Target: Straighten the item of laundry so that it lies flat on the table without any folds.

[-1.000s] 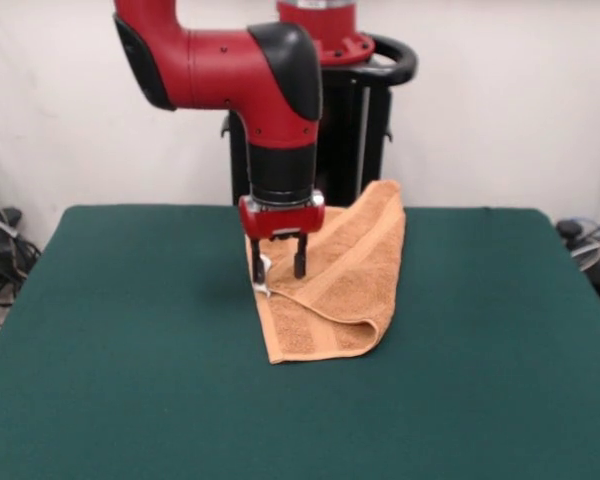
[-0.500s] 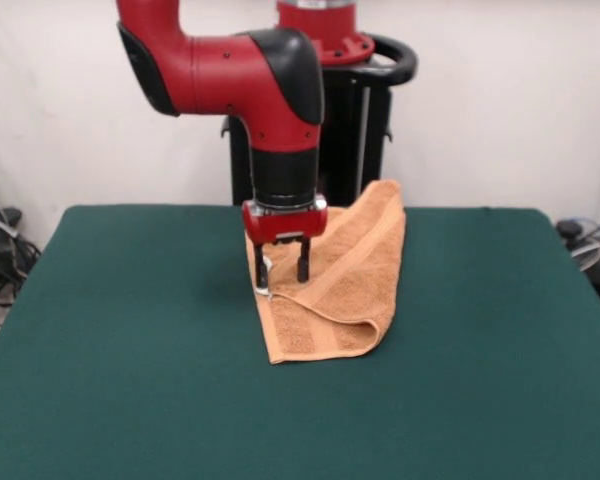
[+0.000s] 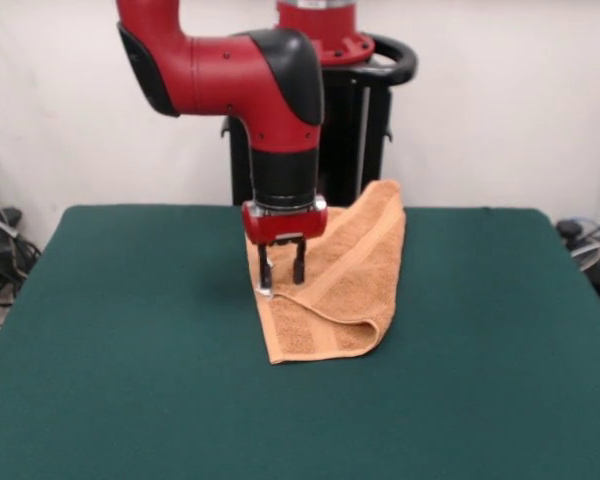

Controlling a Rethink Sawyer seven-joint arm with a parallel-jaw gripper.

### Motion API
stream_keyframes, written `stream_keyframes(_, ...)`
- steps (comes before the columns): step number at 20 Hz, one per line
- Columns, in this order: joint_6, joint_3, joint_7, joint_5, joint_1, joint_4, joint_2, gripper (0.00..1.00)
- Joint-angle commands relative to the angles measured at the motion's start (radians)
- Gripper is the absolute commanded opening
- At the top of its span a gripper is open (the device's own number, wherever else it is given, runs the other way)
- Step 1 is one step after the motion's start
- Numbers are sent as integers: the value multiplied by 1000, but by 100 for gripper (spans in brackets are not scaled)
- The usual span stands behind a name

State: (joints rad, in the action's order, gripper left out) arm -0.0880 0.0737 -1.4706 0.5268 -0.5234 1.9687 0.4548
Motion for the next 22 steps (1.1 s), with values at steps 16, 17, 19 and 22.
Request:
stream_keyframes(16, -41, 28, -129, 26, 7, -86, -58, 0)
stream_keyframes(17, -39, 26, -131, 23, 11, -82, -55, 0)
stream_keyframes(19, -38, 16, -139, 15, 27, -68, -37, 0)
stream_keyframes(22, -12, 10, -150, -3, 50, -32, 20, 0)
